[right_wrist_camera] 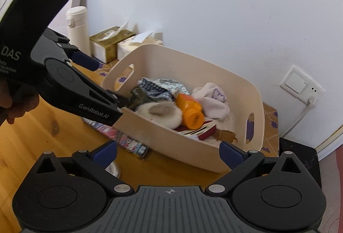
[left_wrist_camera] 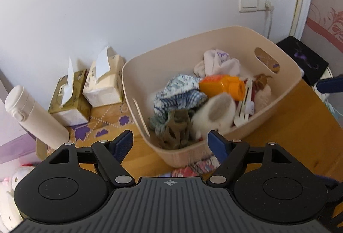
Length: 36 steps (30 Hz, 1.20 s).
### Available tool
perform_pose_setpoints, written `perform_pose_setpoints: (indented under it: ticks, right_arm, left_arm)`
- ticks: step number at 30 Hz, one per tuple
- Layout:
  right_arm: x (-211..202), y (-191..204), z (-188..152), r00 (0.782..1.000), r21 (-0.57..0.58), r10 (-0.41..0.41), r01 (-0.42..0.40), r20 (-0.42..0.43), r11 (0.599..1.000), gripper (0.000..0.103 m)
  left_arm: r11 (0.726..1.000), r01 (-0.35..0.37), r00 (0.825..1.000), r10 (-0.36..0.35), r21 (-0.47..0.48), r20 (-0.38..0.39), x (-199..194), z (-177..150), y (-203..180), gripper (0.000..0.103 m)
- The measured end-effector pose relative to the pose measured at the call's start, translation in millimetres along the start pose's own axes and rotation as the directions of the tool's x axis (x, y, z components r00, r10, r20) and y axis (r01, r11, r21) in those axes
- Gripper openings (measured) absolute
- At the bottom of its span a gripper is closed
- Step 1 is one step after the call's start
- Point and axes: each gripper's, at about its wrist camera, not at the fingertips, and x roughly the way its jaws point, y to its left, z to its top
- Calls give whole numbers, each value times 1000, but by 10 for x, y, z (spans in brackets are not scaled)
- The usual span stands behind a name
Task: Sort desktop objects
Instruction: 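Move both grippers back over the two tissue packs on the table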
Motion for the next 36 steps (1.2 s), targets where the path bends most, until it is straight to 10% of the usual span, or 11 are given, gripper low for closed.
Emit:
perform_pose_setpoints:
  ticks: [36]
  right_arm:
    - [175, 780, -1243, 977, 236, 159, -122, -143, 964, 103]
  left_arm:
    - [996, 88, 974, -91, -25, -210, -182, -1390, -10, 78]
